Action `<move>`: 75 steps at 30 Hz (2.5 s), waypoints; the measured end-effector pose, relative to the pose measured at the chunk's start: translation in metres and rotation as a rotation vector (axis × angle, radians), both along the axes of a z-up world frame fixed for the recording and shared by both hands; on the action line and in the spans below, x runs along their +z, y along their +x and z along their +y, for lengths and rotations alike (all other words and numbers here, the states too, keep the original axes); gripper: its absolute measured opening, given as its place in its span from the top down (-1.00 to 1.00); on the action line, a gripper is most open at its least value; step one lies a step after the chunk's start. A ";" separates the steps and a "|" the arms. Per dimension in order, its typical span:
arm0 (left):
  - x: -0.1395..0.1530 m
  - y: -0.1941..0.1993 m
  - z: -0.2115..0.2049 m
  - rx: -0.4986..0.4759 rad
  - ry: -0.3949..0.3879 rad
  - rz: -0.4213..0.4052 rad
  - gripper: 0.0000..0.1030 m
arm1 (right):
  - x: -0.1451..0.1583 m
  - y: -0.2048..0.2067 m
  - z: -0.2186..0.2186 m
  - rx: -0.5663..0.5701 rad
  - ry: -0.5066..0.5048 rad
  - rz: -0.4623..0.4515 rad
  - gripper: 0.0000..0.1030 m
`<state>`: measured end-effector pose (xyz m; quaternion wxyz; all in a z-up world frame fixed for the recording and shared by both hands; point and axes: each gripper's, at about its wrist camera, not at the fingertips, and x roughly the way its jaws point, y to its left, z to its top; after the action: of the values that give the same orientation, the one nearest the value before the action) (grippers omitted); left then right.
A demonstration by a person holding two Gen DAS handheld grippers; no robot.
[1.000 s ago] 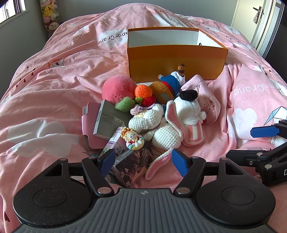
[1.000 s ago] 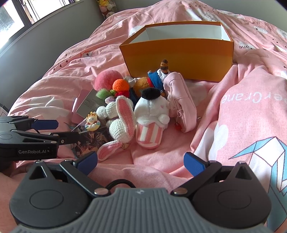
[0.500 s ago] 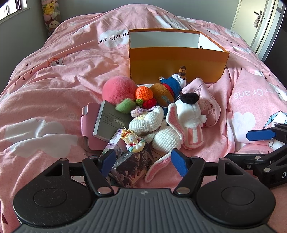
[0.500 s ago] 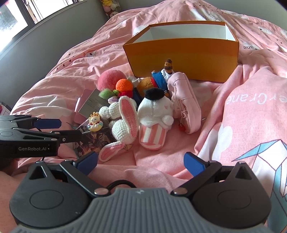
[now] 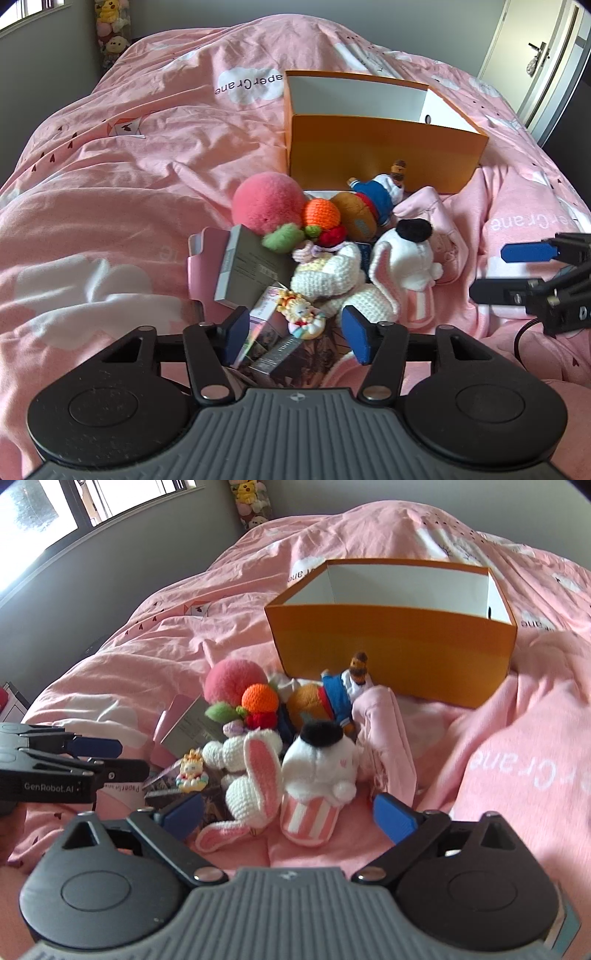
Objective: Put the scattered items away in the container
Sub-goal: 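Move both tools toward the pile of toys and card boxes, then grasp the purple-and-white card box with the left tool while the right tool approaches the dark box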
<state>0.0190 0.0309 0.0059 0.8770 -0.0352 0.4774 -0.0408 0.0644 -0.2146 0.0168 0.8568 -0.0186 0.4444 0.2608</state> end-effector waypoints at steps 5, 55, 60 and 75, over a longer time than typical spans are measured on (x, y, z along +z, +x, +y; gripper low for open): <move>-0.006 0.013 0.015 0.046 0.012 0.038 0.11 | 0.000 0.020 0.022 0.052 -0.007 -0.009 -0.25; -0.082 0.063 0.008 -0.252 -0.147 0.406 0.06 | -0.085 0.025 0.078 0.211 0.044 0.402 0.22; -0.085 0.066 0.000 -0.222 -0.124 0.399 0.03 | -0.088 0.027 0.069 0.145 0.073 0.437 0.23; -0.079 0.050 0.019 -0.037 -0.088 0.359 0.19 | -0.104 0.032 0.062 0.061 0.178 0.578 0.21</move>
<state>0.0694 0.0498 -0.0729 0.7745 -0.0715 0.6246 -0.0706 0.0964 -0.1525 -0.0869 0.6849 0.1181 0.6445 0.3188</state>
